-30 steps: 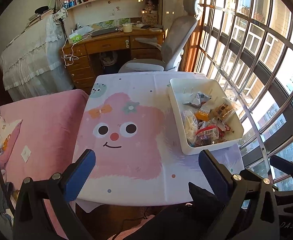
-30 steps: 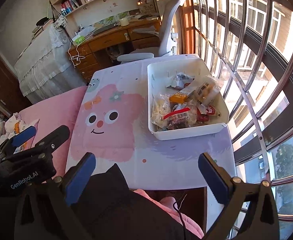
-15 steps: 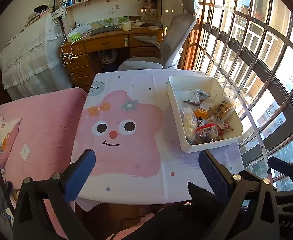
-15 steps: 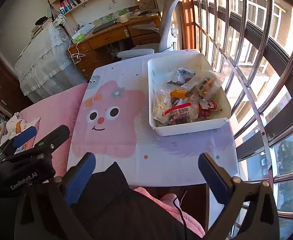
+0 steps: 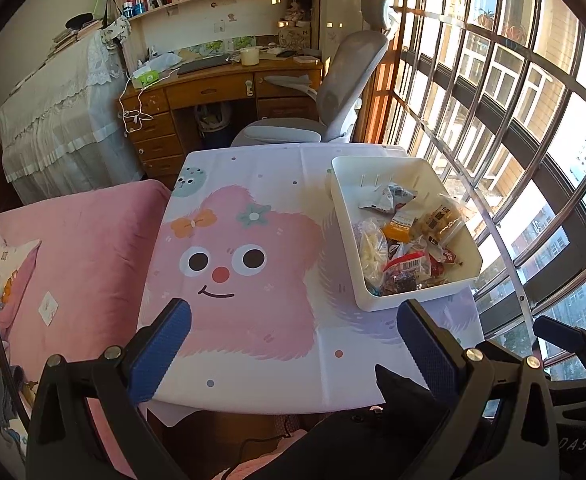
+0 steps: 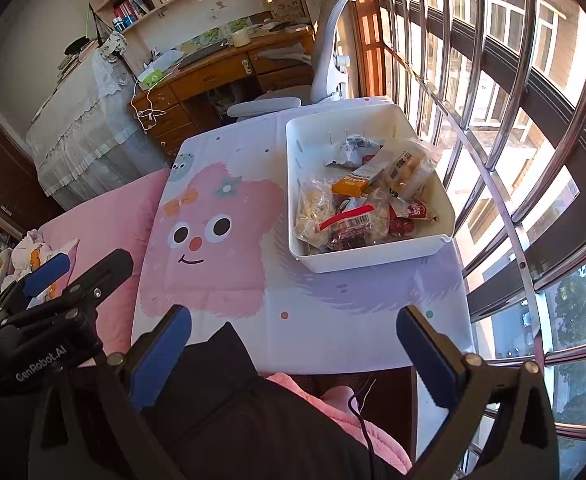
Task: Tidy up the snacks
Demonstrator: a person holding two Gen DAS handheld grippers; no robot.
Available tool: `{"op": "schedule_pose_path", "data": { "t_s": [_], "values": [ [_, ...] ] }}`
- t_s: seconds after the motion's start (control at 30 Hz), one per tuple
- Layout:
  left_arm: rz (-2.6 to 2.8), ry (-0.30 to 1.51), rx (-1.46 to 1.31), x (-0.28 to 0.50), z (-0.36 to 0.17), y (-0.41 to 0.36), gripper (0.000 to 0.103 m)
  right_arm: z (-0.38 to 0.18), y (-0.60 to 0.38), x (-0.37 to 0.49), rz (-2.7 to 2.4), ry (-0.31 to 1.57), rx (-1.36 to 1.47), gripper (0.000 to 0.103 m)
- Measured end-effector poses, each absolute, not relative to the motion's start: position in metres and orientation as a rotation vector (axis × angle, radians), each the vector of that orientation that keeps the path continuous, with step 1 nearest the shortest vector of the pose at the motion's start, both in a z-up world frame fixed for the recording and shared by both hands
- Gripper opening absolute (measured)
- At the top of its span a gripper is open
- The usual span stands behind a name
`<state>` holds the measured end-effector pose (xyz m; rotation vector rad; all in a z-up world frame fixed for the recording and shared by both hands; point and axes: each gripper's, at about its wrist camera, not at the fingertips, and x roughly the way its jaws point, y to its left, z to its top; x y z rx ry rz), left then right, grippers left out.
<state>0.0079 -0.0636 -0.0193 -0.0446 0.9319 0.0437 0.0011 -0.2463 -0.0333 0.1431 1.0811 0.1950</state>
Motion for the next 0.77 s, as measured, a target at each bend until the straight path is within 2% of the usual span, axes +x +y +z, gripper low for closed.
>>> {"op": "schedule_pose_path", "data": {
  "t_s": [0.77],
  "values": [
    [0.060, 0.931, -0.049, 0.011, -0.019, -0.071, 0.102, -0.035, -0.255, 0.004, 0.200, 1.103, 0.139, 0.103]
  ]
}}
